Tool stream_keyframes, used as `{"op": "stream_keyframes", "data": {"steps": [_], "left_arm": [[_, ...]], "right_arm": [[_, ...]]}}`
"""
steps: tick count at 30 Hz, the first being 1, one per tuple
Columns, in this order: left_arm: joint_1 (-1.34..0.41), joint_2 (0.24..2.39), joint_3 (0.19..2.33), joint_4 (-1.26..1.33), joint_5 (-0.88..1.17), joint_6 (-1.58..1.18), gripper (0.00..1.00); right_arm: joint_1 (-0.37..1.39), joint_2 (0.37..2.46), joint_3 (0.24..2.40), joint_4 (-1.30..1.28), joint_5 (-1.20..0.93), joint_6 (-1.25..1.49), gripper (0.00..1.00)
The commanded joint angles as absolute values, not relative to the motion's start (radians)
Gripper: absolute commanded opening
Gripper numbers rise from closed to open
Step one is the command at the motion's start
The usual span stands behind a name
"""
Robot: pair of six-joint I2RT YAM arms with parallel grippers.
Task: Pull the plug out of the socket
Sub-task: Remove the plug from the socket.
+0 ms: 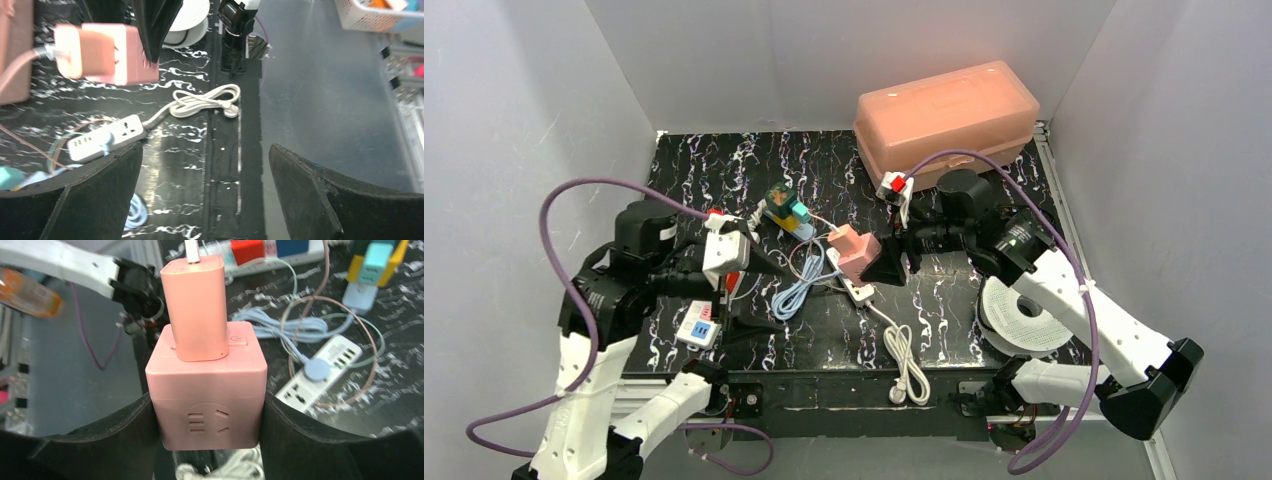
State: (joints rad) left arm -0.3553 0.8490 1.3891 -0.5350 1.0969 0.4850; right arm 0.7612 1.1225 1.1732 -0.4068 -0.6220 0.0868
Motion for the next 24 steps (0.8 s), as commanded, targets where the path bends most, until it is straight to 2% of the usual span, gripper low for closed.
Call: {"op": "stream_keyframes", "data": {"steps": [1,10,16,20,24], "left_arm": [[-0.348,0.901,1.507,-0.726,1.078,0.735,0.98],[-0.349,1.153,1.599,-0.556,1.161,0.658,0.98],[-0.361,1.217,1.529,-0.418,1.251,0.612,0.98],[-0.379,1.262,1.537,-0.411,1.325,0.586,0.98],[-0.409,1.260,1.502,-0.412,1.310,0.616,0.98]], "right_arm": [[0.781,1.172,1.334,-0.729,-0.523,-0.150,0.01],[0.895,1.205,1.451,-0.882,-0.351,-0.242,0.01],[0.950,1.234,1.523,-0.930,-0.321,-0.263,0.01],[0.962,1.254,1.571,-0.927,-0.314,-0.267,0.01],[0.971,1.273,1.592,-0.908,-0.321,-0.265,0.01]]}}
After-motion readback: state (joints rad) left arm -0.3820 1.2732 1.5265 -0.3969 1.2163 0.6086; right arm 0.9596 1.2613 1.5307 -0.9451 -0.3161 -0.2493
